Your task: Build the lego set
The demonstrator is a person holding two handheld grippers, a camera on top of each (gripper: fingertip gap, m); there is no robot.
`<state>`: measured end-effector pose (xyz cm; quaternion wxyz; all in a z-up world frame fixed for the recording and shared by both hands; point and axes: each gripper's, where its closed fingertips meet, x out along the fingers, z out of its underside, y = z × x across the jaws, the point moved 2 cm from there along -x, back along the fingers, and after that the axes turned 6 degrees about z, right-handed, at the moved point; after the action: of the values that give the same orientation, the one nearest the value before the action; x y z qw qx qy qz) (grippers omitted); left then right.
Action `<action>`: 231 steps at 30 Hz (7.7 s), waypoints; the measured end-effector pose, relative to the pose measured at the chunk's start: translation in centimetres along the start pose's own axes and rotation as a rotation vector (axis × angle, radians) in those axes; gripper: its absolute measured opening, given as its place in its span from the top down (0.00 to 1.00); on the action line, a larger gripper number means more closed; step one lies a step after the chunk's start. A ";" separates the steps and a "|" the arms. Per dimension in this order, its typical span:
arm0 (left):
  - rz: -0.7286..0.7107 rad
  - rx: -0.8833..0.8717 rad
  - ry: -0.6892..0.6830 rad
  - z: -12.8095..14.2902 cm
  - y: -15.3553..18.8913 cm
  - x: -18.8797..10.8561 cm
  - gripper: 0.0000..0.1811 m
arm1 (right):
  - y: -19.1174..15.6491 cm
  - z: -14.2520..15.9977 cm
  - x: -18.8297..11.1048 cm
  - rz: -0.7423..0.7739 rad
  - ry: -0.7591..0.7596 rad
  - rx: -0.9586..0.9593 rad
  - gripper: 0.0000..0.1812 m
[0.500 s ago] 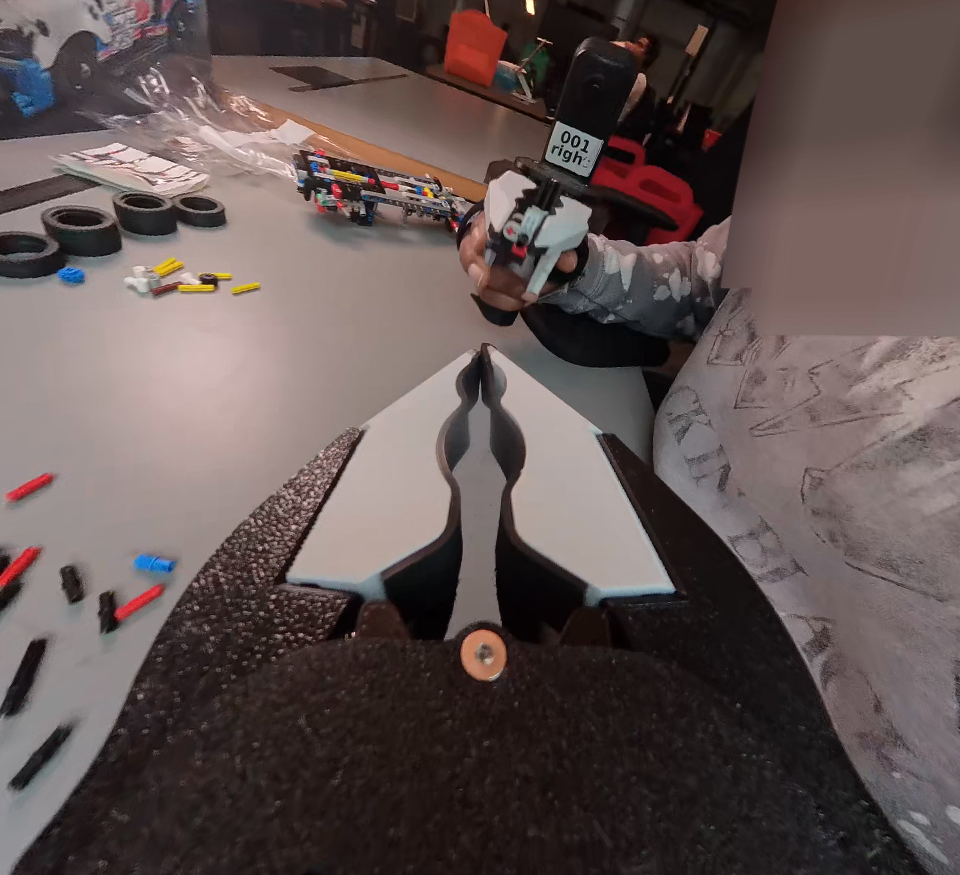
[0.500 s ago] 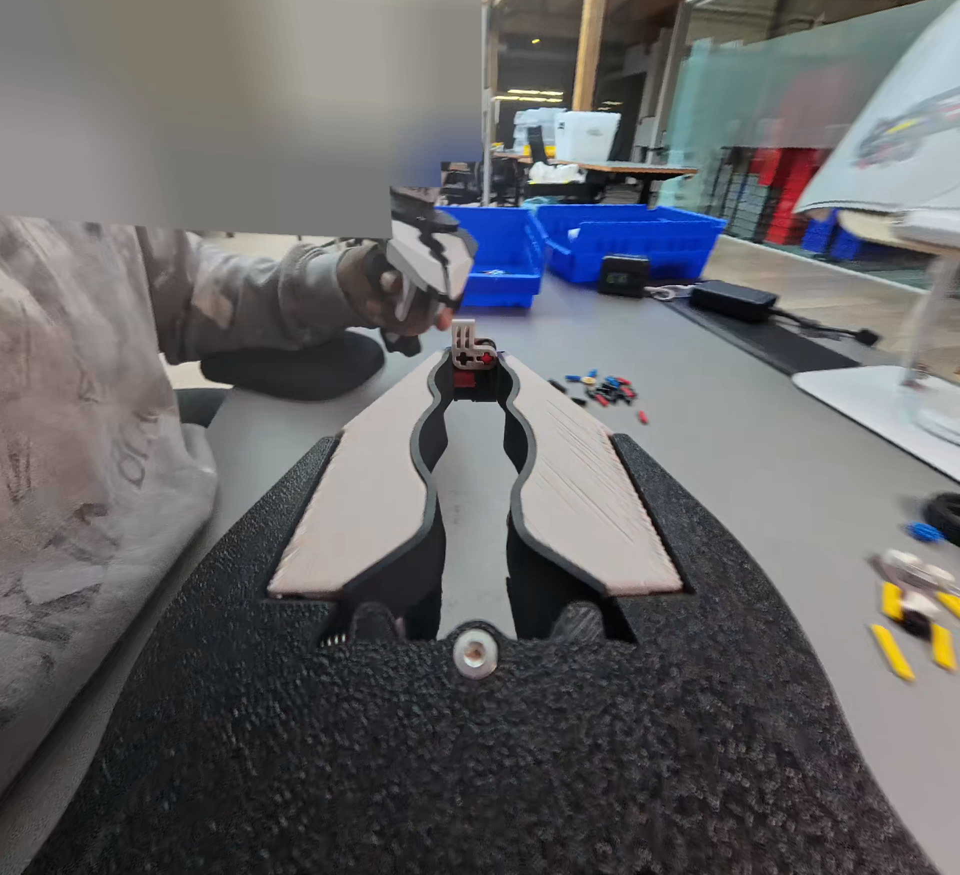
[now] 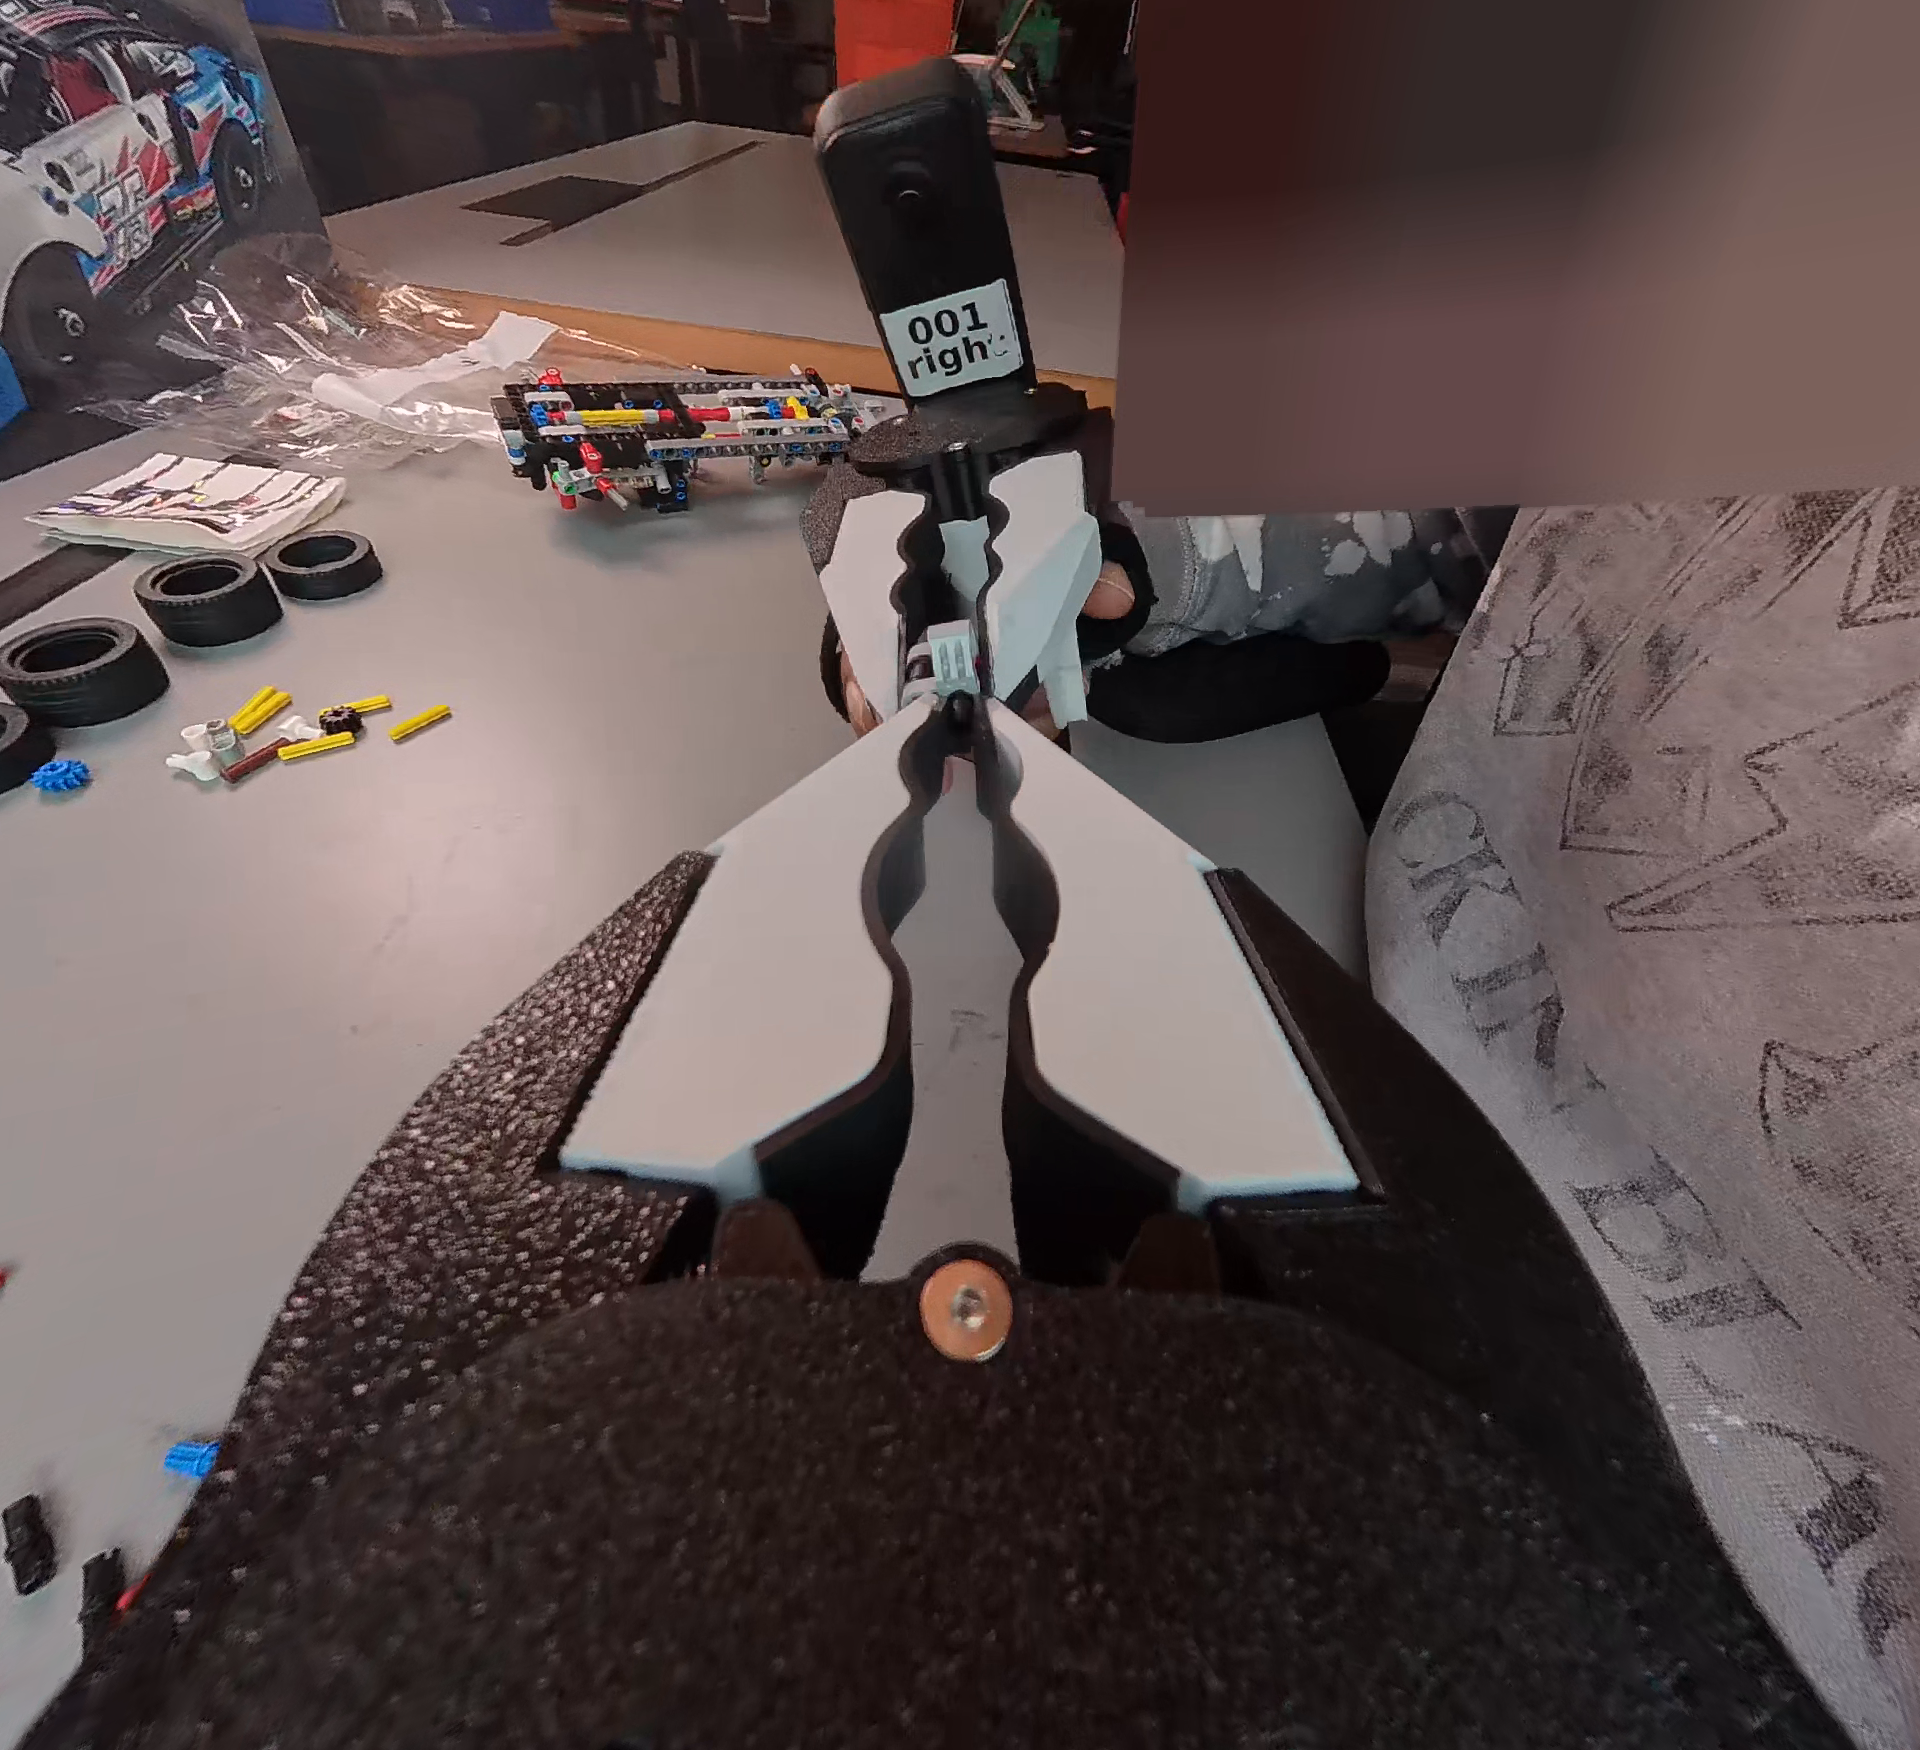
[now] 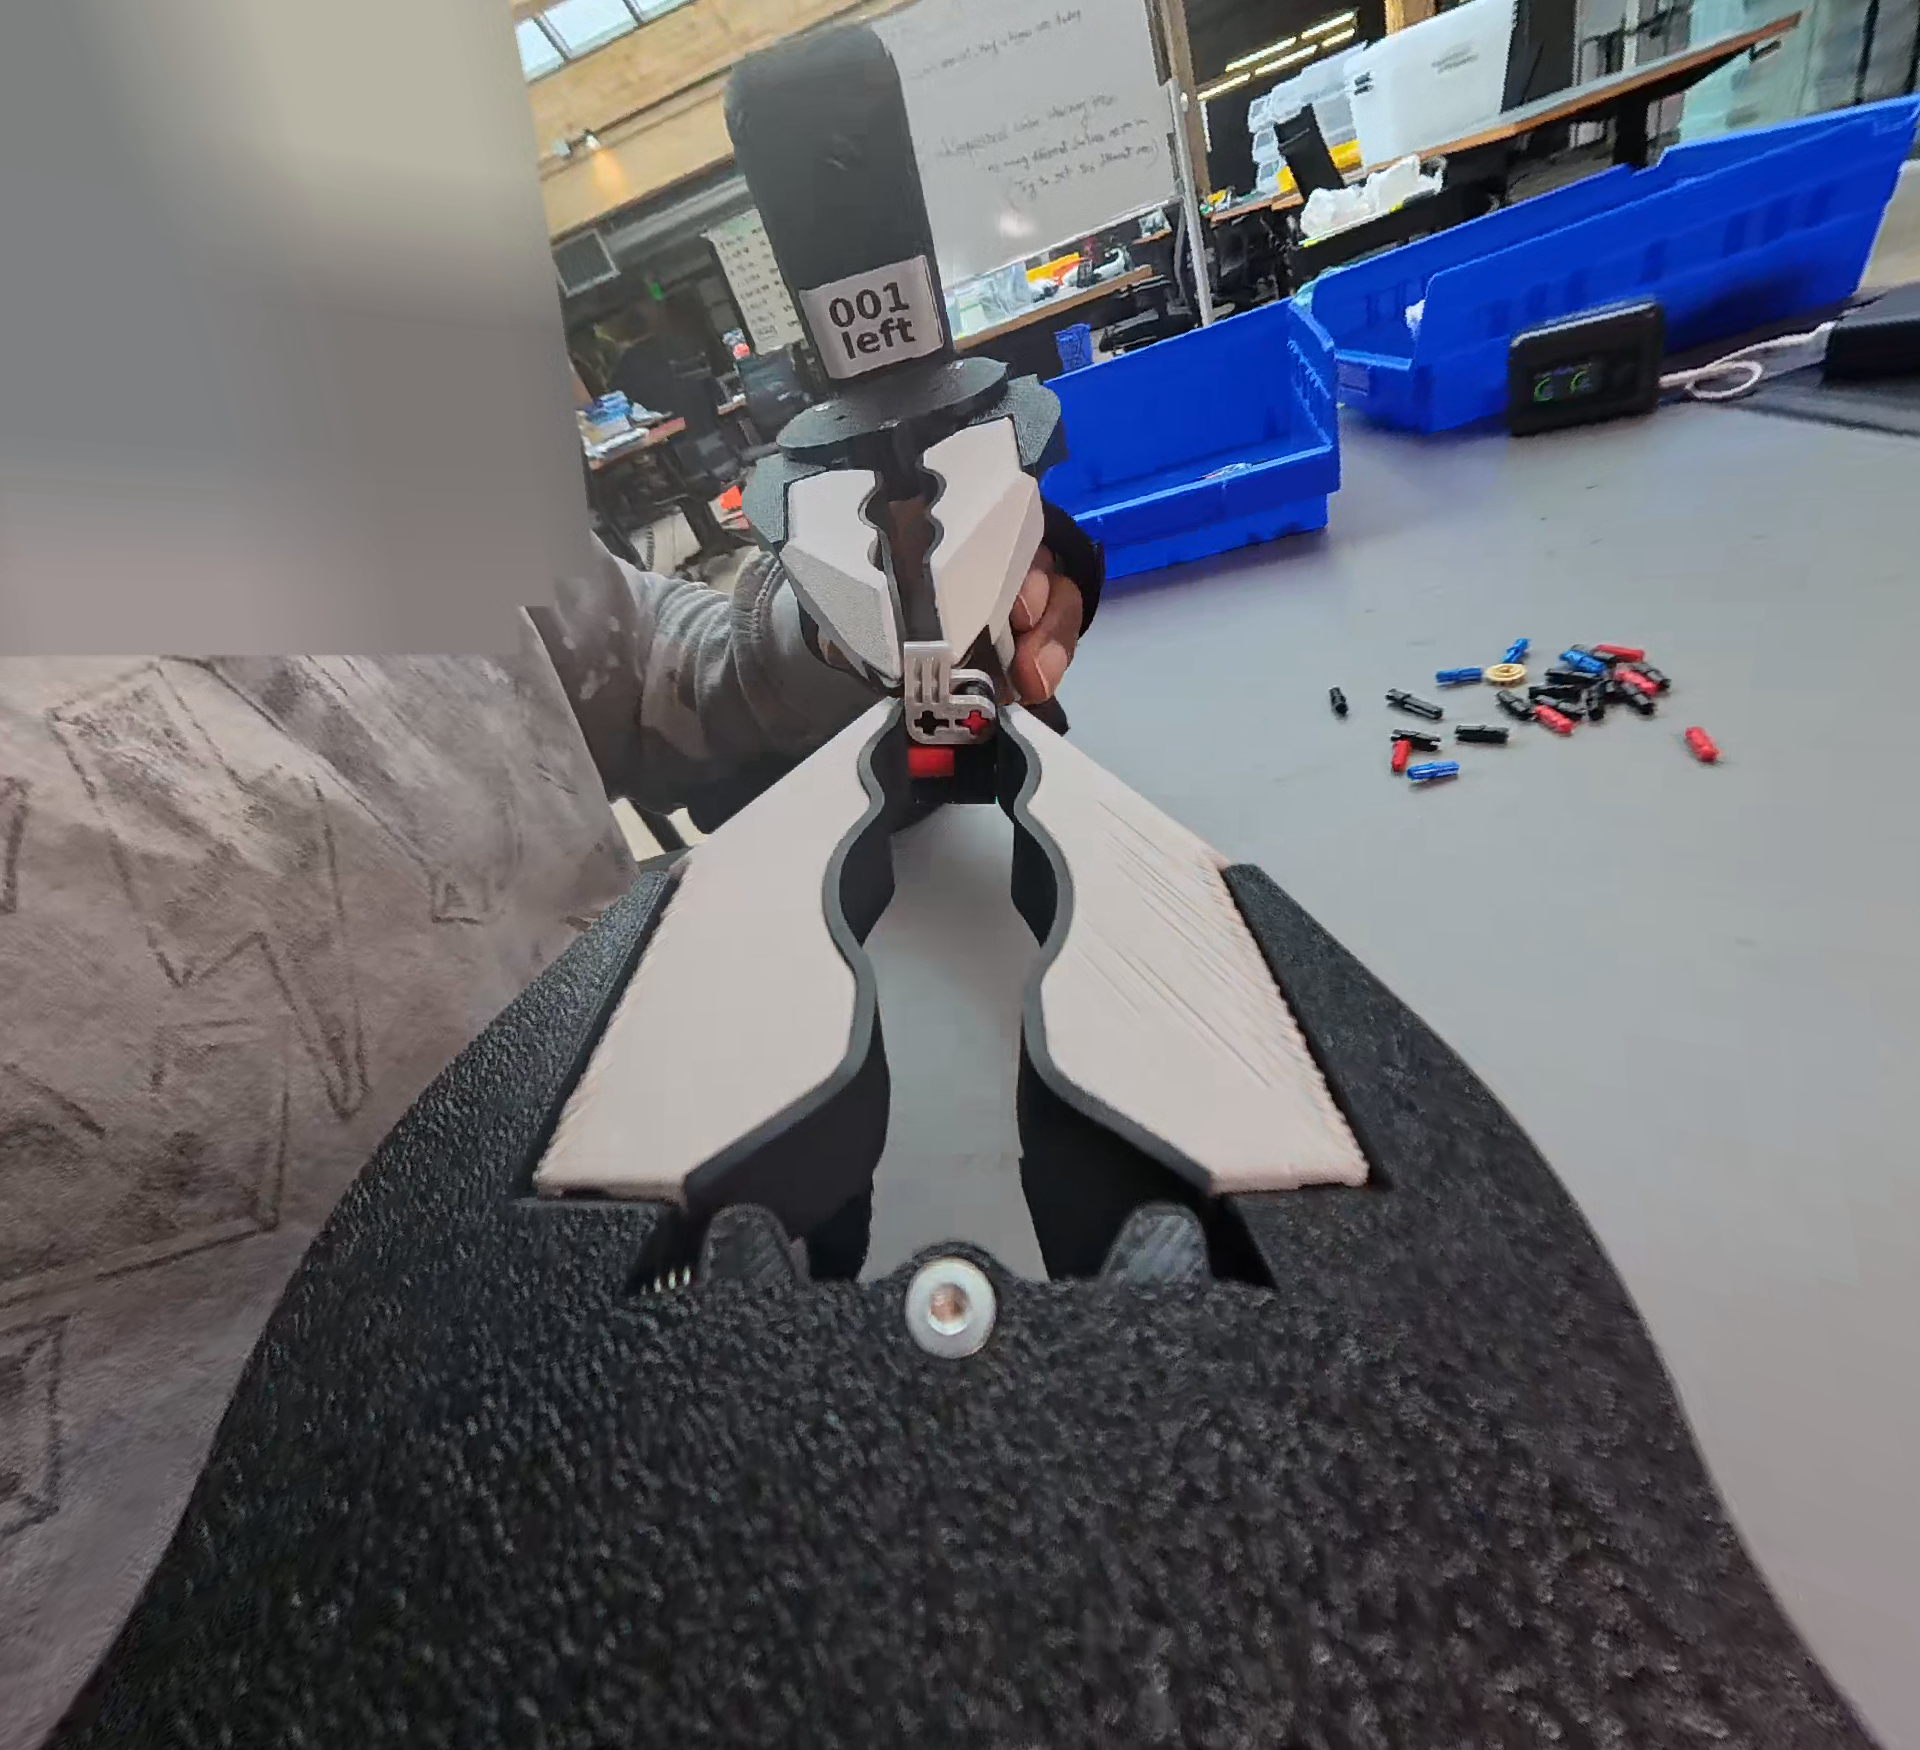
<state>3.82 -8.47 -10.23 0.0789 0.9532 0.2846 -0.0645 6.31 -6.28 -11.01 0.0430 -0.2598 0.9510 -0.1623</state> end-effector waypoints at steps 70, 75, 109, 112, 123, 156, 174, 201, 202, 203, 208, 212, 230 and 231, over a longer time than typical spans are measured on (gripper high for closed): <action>-0.017 0.220 -0.022 -0.8 2.8 -1.0 0.99 | -2.2 -0.9 0.7 -0.139 0.031 0.095 0.92; -0.160 0.017 0.249 -3.8 -1.1 -7.7 1.00 | 0.9 -2.5 -2.7 0.016 0.141 0.026 0.92; -0.129 0.121 -0.065 2.8 -1.2 -0.3 0.83 | 0.6 -0.8 -0.8 0.149 0.000 -0.154 0.80; -0.198 0.253 -0.135 3.3 -1.3 0.0 0.83 | 1.5 -0.4 -0.4 0.175 -0.024 -0.090 0.85; -0.158 0.228 -0.103 3.4 -0.7 0.1 0.80 | 1.2 0.4 0.2 0.205 -0.014 -0.277 0.97; -0.103 0.034 -0.030 2.5 -0.5 -0.5 0.84 | 1.0 1.1 0.9 0.161 -0.022 -0.236 0.97; 0.082 -0.179 0.054 2.1 0.5 -1.0 0.97 | -0.8 1.4 1.0 0.073 -0.043 -0.275 0.95; -0.024 -0.256 0.168 0.6 -2.2 -4.1 0.98 | 1.5 -0.5 -0.7 0.094 0.040 -0.094 0.97; -0.090 -0.272 0.211 0.3 -3.6 -6.5 0.98 | 2.6 -1.2 -2.2 0.131 0.074 -0.071 0.97; -0.156 -0.262 0.212 0.4 -4.7 -8.3 0.98 | 3.4 -1.5 -3.3 0.173 0.086 -0.079 0.97; -0.513 -0.188 -0.089 5.0 -9.2 -9.9 0.97 | 1.9 -2.7 -2.8 0.021 0.161 0.026 0.97; -0.673 -0.236 -0.292 9.5 -11.8 -10.6 0.97 | 1.6 -3.7 -3.2 -0.147 0.262 0.267 0.97; -0.194 -0.201 0.082 2.4 -4.3 -2.8 0.84 | 1.4 -4.1 -3.1 -0.253 0.346 0.444 0.97; -0.165 -0.194 0.097 2.0 -3.7 -2.2 0.85 | 1.6 -3.8 -2.8 -0.226 0.328 0.429 0.98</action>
<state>-0.23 -6.98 -12.18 0.1511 0.9165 0.3703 0.0032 7.29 -2.49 -7.99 -0.0758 -0.3191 0.8542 -0.4035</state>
